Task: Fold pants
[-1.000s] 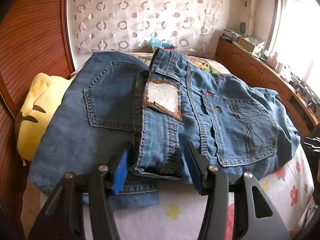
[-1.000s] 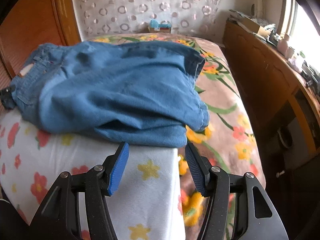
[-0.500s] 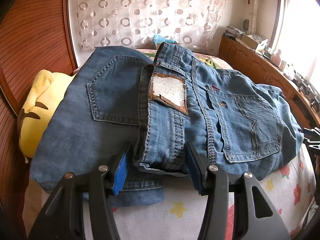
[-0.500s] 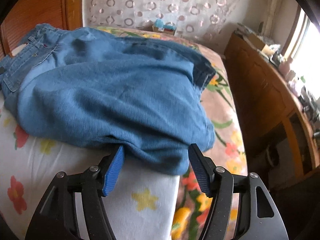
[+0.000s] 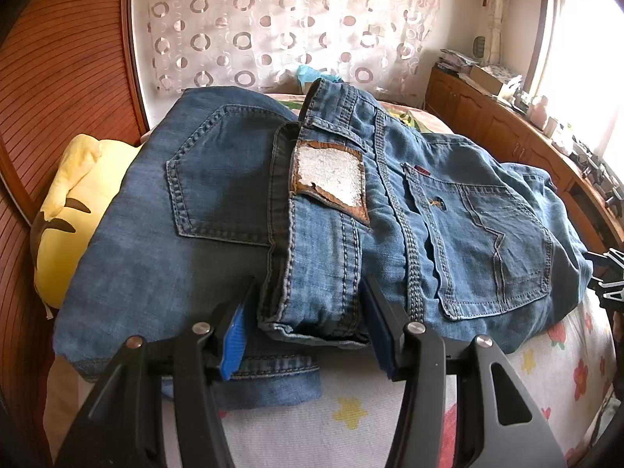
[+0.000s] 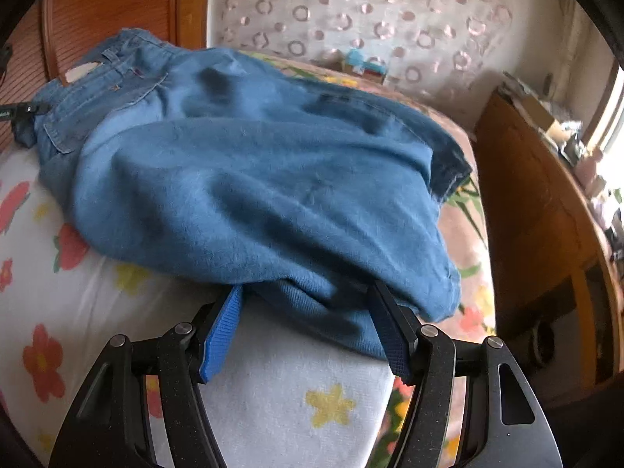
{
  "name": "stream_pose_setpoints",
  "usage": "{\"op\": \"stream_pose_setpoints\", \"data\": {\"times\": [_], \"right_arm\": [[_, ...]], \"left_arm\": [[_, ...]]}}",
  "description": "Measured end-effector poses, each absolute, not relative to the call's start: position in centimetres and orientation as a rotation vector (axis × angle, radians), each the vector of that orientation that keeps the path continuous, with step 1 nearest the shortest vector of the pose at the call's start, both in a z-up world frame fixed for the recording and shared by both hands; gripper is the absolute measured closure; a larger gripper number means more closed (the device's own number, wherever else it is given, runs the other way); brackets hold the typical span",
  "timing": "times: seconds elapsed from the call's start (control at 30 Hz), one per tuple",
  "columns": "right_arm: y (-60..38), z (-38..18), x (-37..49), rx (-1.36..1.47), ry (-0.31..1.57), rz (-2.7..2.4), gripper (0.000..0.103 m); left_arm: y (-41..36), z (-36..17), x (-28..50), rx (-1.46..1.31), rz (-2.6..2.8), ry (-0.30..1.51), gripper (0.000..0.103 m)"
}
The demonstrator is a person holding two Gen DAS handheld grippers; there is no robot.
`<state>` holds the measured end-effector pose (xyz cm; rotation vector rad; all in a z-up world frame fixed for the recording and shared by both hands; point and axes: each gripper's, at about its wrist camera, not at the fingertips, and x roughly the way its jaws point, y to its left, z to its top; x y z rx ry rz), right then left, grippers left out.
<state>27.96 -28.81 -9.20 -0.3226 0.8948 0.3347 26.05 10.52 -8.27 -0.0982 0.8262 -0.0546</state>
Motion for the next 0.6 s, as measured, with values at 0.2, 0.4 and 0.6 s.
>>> {"op": "stream_pose_setpoints", "data": {"times": [0.2, 0.4, 0.6], "right_arm": [[-29.8, -9.3, 28.8, -0.222, 0.894, 0.375, 0.083], [-29.4, -8.2, 28.5, -0.216, 0.830, 0.368, 0.095], [-29.7, -4.8, 28.9, -0.208, 0.732, 0.331, 0.097]], "left_arm": [[10.4, -8.1, 25.9, -0.090, -0.045, 0.801, 0.059], [10.4, -7.0, 25.5, -0.082, -0.073, 0.771, 0.083], [9.0, -4.5, 24.8, -0.042, -0.109, 0.718, 0.094]]}}
